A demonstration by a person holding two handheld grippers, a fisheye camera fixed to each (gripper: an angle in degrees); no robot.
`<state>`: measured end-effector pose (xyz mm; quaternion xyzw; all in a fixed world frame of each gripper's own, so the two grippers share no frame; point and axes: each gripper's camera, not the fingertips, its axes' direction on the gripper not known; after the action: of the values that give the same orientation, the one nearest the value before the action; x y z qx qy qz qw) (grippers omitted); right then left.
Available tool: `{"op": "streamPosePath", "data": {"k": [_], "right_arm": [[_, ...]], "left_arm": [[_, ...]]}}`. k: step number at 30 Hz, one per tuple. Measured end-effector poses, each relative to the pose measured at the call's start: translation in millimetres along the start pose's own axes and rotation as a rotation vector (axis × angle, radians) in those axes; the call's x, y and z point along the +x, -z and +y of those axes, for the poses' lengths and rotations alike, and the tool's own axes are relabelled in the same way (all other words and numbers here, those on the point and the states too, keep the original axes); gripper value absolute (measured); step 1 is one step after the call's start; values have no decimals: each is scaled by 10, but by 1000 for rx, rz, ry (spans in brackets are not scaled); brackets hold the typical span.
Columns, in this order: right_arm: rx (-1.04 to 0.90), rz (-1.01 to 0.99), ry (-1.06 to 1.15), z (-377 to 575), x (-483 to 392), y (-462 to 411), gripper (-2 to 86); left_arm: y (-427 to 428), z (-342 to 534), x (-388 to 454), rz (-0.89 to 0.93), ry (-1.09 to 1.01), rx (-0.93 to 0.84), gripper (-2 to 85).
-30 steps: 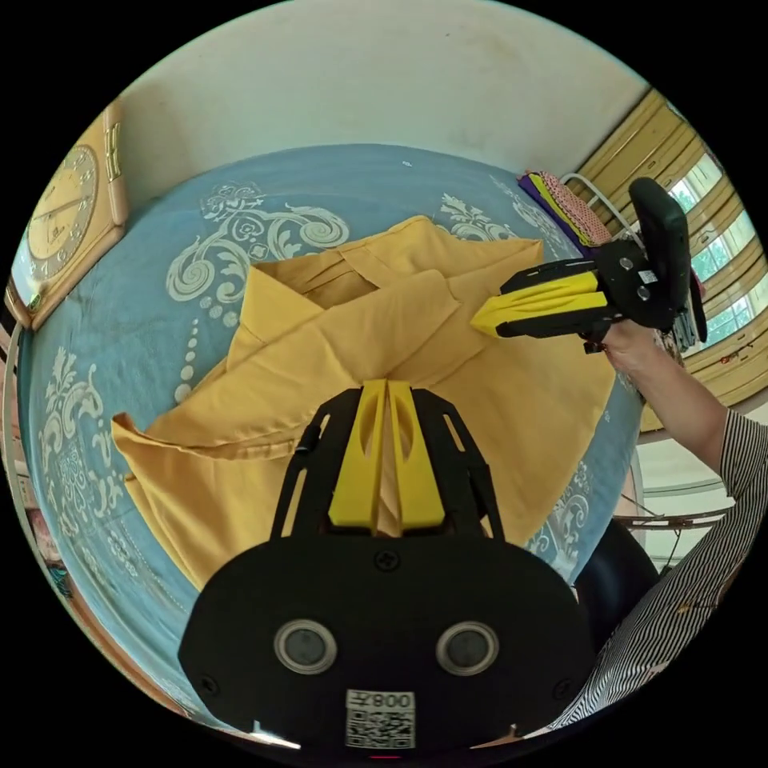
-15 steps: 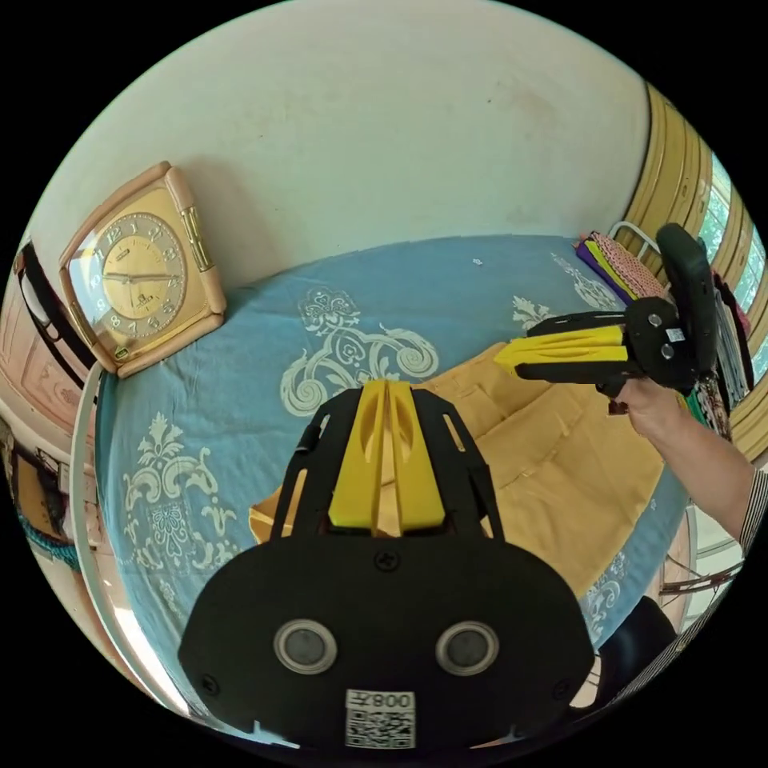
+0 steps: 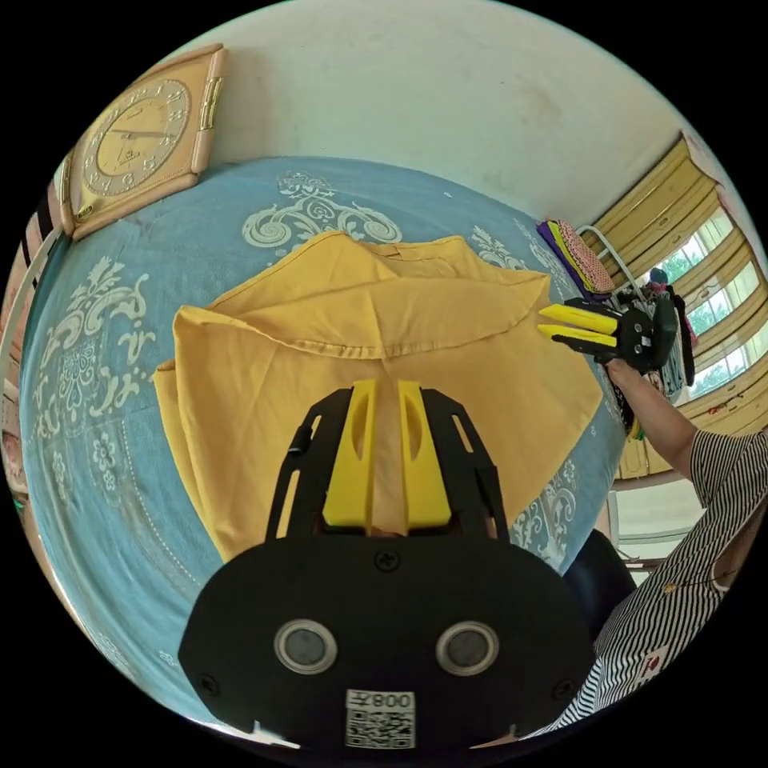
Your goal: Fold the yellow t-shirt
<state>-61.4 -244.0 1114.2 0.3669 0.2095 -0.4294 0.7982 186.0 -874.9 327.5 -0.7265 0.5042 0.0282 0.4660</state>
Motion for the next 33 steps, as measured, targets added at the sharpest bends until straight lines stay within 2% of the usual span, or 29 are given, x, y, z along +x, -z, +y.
{"op": "streamPosePath", "data": {"k": [9, 16, 25, 30, 33], "right_arm": [[-45, 160, 187, -215, -403, -275, 42], [-34, 213, 195, -241, -408, -250, 2], [41, 169, -32, -468, 423, -40, 14], [-36, -53, -279, -526, 1196, -213, 54], [15, -156, -350, -324, 1323, -107, 43]], "left_arm": [[35, -128, -455, 229, 165, 62, 36], [182, -100, -729, 325, 245, 128, 8], [442, -472, -943, 303, 244, 258, 4], [444, -508, -1108, 306, 323, 316, 3], [510, -335, -1039, 279, 273, 331, 3]]}}
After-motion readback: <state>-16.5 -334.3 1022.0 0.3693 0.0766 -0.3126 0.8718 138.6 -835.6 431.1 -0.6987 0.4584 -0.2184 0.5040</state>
